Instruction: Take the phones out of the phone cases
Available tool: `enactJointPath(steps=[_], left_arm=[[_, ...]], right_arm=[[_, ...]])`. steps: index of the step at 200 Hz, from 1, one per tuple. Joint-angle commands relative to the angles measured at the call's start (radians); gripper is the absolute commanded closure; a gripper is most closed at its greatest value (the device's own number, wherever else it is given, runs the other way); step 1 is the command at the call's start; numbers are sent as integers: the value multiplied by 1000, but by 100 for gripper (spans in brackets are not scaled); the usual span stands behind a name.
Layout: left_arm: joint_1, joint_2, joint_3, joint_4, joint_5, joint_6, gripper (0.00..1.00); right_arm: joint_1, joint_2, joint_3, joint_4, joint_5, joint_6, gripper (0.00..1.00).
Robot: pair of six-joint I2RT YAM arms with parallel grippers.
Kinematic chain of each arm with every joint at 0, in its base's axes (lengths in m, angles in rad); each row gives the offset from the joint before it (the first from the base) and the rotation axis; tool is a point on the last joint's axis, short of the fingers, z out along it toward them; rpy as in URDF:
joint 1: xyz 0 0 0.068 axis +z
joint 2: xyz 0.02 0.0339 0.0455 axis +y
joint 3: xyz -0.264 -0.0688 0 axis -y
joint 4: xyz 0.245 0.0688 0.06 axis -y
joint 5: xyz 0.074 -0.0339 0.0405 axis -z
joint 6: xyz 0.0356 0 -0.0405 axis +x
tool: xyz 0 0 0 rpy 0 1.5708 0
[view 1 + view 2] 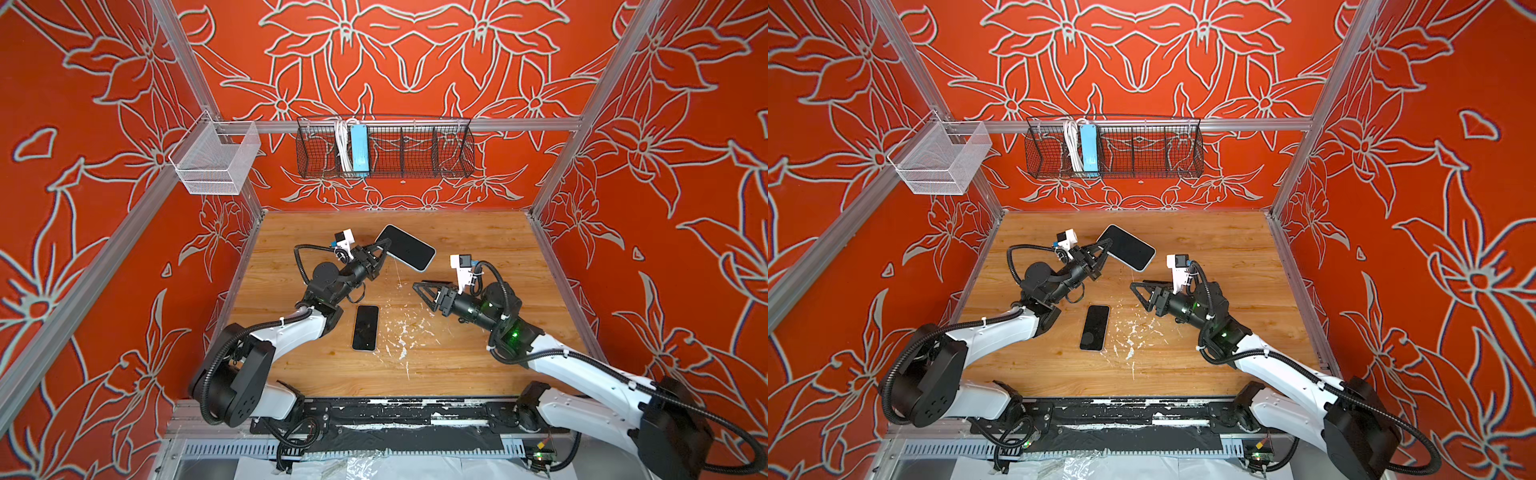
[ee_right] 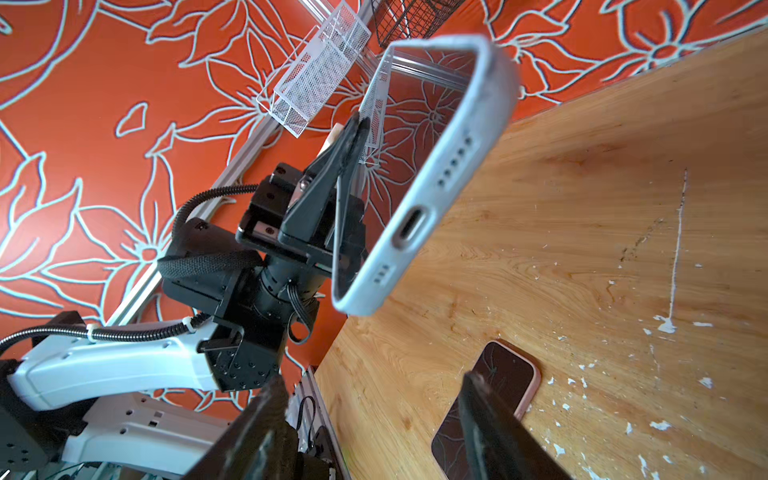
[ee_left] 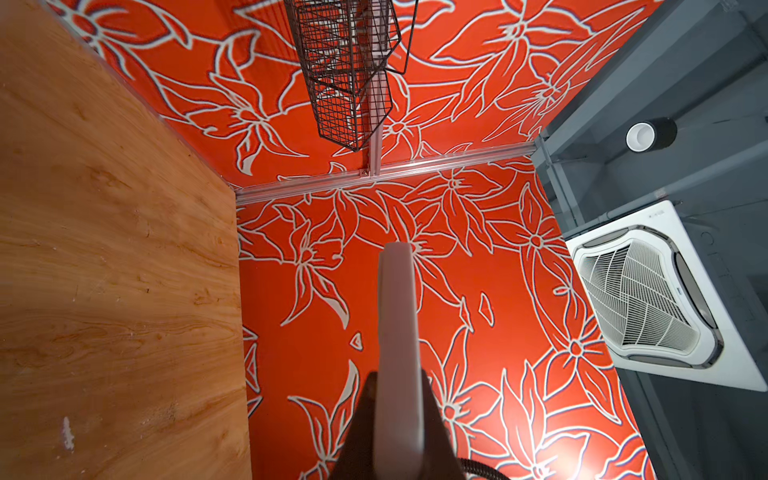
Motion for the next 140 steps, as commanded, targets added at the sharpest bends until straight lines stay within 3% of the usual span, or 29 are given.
enactJointPath(steps=[1, 140], left_arm=[[1, -42, 4, 92, 14, 25, 100], [1, -59, -35, 90, -51, -25, 100]], right_arm=[[-16, 28, 48, 110, -27, 62, 38], [-12, 228, 97, 303, -52, 124, 59]])
